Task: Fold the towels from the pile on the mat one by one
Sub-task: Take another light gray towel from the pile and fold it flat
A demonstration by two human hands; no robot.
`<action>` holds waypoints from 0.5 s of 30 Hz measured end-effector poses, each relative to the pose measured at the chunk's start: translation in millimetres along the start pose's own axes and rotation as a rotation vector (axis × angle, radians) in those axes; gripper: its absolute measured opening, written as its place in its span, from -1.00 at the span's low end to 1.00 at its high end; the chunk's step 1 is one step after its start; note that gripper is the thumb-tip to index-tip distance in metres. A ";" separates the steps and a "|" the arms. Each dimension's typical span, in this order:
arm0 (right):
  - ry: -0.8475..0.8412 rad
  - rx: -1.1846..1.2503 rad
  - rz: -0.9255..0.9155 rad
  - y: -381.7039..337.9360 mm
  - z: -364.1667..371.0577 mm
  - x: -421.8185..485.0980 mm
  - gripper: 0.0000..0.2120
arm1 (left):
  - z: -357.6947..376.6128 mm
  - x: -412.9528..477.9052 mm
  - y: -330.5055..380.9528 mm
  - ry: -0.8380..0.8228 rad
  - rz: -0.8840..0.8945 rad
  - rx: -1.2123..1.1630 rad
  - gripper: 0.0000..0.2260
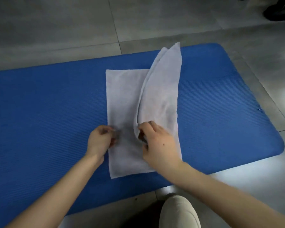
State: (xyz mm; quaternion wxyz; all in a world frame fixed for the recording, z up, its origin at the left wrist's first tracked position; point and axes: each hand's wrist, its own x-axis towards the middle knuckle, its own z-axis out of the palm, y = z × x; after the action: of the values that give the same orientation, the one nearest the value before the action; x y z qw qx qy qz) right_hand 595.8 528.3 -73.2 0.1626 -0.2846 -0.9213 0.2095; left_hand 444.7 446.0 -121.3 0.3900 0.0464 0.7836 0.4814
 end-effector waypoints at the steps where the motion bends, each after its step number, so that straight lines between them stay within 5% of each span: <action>1: -0.082 -0.024 -0.050 -6.2 14.4 -2.9 -0.68 | -3.3 -1.0 -0.6 0.020 -0.026 -0.011 -0.91; 7: -0.853 -0.200 -0.115 -9.9 61.2 -22.3 -0.51 | -23.4 -3.9 -17.0 0.014 -0.218 -0.045 -0.90; 12: -0.750 -0.021 0.016 5.7 52.8 14.3 -0.76 | -17.3 -10.1 -29.0 -0.003 -0.233 -0.022 -0.89; 15: -0.506 -0.031 0.172 19.7 57.0 65.4 -0.75 | -3.3 -9.3 -33.1 0.028 -0.144 0.034 -0.88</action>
State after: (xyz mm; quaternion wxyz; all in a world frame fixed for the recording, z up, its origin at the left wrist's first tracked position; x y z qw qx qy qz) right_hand 529.6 565.1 -119.8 -0.0956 -0.3028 -0.9082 0.2728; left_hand 459.0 421.9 -141.4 0.4117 -0.0102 0.7985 0.4392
